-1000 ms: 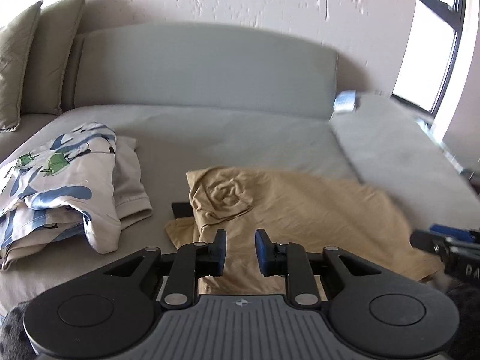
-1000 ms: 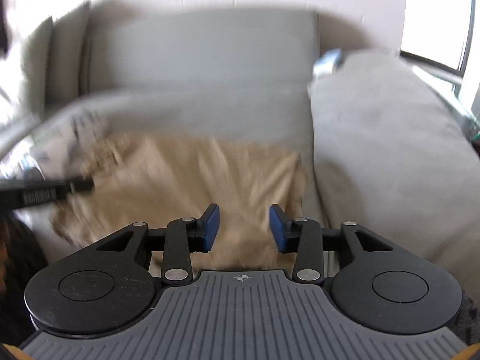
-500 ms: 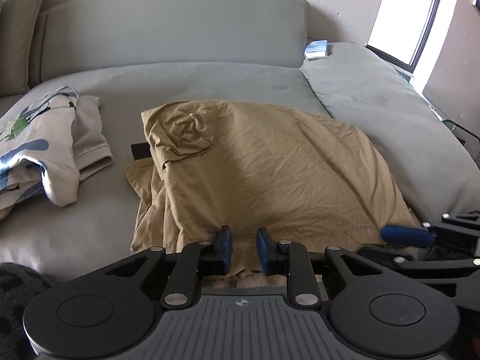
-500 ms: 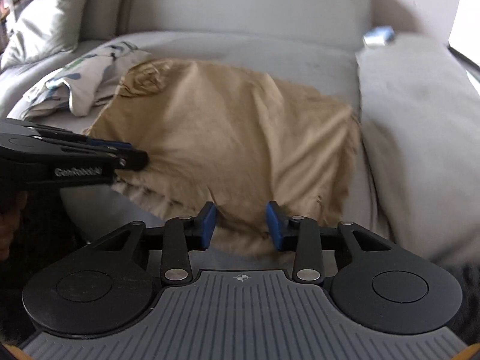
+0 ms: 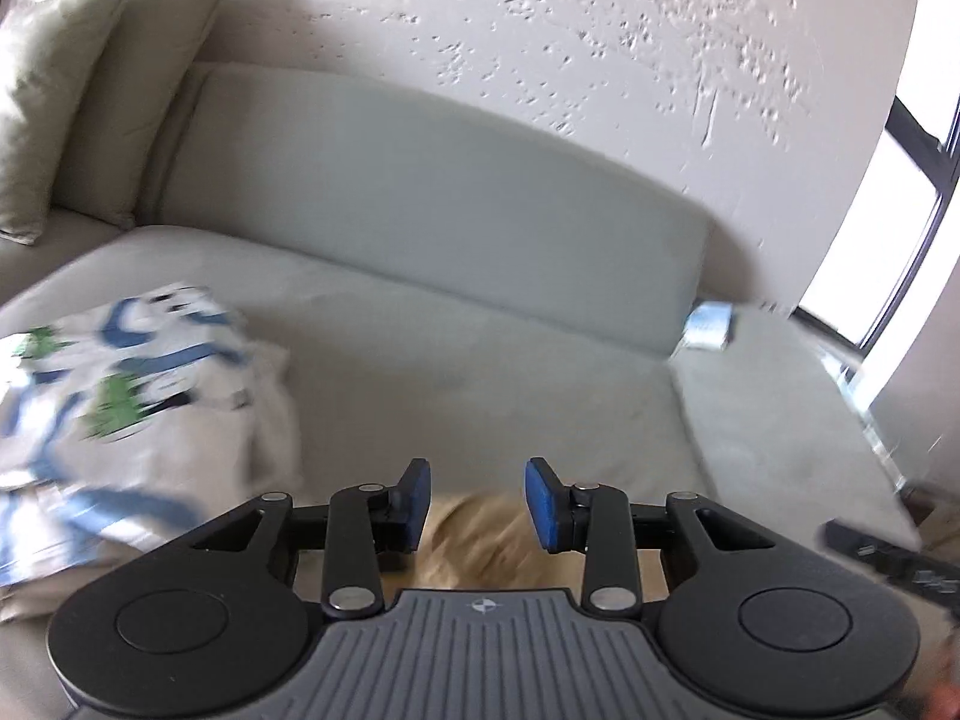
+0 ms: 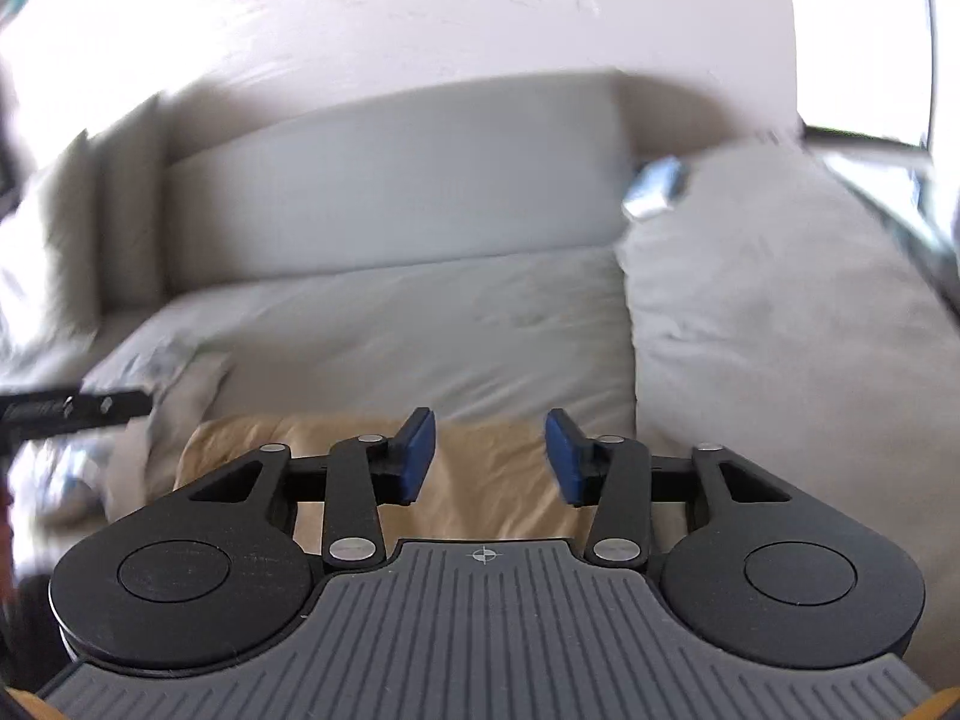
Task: Fold clothes
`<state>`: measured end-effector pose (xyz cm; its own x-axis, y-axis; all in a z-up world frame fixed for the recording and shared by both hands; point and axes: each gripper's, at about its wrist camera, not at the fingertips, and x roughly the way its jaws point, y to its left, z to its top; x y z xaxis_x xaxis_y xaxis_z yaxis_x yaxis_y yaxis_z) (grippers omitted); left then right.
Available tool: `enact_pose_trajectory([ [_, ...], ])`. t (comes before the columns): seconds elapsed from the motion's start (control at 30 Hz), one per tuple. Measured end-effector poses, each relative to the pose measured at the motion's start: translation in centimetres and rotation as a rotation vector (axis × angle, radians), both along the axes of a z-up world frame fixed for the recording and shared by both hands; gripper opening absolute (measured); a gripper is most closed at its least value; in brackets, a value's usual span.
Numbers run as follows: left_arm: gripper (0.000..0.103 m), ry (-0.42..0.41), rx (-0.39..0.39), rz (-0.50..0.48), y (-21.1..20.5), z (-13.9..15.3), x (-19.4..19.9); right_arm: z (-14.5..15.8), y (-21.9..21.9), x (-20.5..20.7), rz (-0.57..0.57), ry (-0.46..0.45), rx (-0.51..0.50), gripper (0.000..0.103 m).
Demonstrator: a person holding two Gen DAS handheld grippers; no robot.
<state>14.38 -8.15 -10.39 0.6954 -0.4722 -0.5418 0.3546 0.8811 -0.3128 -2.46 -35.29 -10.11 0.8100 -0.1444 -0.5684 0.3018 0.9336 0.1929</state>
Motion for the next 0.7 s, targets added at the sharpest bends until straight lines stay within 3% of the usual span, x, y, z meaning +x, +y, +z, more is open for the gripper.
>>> enact_pose_trajectory([
  [0.03, 0.032, 0.007, 0.007, -0.011, -1.1, -0.2, 0.8, -0.5, -0.6, 1.1, -0.034, 0.001, 0.043, 0.032],
  [0.13, 0.032, 0.036, 0.085, -0.049, -4.9, -2.2, 2.5, -2.0, -0.6, 4.6, -0.044, 0.022, 0.092, 0.030],
  [0.27, 0.032, 0.086, 0.107, -0.049, -6.9, -5.8, 4.2, -4.4, 2.1, 8.7, 0.040, 0.063, 0.071, 0.030],
  [0.37, 0.033, 0.073, 0.128, -0.048, -6.7, -7.3, 4.2, -6.5, 3.2, 11.3, 0.095, 0.087, 0.043, 0.031],
  [0.57, 0.036, 0.121, 0.128, -0.044, -5.6, -9.3, 4.2, -10.6, 5.0, 13.2, 0.157, 0.224, -0.267, 0.030],
  [0.63, 0.036, 0.115, 0.141, -0.044, -5.4, -9.0, 3.8, -10.6, 4.2, 12.5, 0.104, 0.257, -0.326, 0.030],
  [0.7, 0.036, 0.104, 0.154, -0.045, -5.1, -8.9, 3.2, -10.7, 2.4, 11.4, 0.081, 0.255, -0.285, 0.035],
])
